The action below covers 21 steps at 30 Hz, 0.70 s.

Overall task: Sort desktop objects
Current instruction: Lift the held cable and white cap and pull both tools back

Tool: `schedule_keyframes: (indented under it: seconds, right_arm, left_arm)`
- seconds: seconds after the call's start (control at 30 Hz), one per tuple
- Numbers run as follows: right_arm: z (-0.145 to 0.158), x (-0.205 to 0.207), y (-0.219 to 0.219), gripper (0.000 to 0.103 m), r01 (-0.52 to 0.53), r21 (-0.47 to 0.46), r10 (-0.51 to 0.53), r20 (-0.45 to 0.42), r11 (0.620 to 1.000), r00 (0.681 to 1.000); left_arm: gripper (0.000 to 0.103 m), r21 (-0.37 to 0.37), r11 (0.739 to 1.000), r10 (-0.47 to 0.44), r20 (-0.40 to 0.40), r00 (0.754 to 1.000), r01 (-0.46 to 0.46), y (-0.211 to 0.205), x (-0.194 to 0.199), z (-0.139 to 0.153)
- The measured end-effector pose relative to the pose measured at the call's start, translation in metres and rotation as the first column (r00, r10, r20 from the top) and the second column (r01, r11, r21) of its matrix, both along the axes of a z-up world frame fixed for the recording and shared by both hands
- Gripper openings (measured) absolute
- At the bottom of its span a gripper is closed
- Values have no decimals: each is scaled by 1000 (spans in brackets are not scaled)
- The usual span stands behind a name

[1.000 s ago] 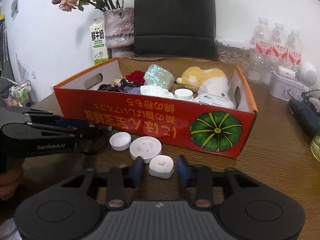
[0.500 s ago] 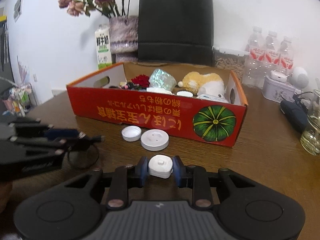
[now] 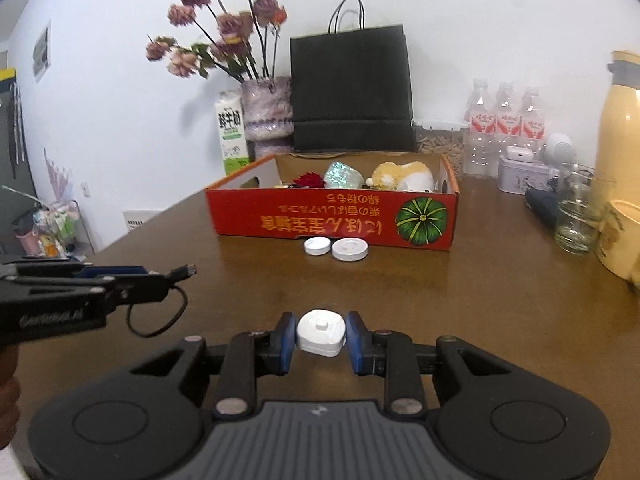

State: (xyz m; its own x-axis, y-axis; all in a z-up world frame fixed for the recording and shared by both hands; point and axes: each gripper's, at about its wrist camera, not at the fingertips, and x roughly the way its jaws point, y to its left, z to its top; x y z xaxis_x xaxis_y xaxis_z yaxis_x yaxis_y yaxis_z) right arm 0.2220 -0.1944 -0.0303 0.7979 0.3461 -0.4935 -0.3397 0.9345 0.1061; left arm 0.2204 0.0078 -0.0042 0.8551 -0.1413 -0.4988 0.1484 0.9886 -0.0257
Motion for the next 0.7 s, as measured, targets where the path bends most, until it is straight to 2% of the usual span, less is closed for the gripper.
schedule_keyframes:
  seconds: [0.2, 0.4, 0.6, 0.7]
  right_arm:
    - [11, -58, 0, 26, -38, -36, 39, 35, 999, 999]
    - [11, -106, 5, 26, -76, -35, 78, 54, 996, 995]
    - [-1, -146, 2, 26, -58, -13, 58, 24, 998, 998]
    - [-1, -161, -2, 26, -47, -10, 47, 21, 999, 999]
  left_arm:
    - [25, -8, 1000, -1, 32, 999, 1, 1, -45, 6]
    - [25, -16, 1000, 22, 44, 999, -21, 4, -86, 8]
    - [25, -34, 998, 50, 38, 998, -49, 9, -123, 7]
    - [25, -5, 999, 36, 35, 999, -35, 2, -141, 5]
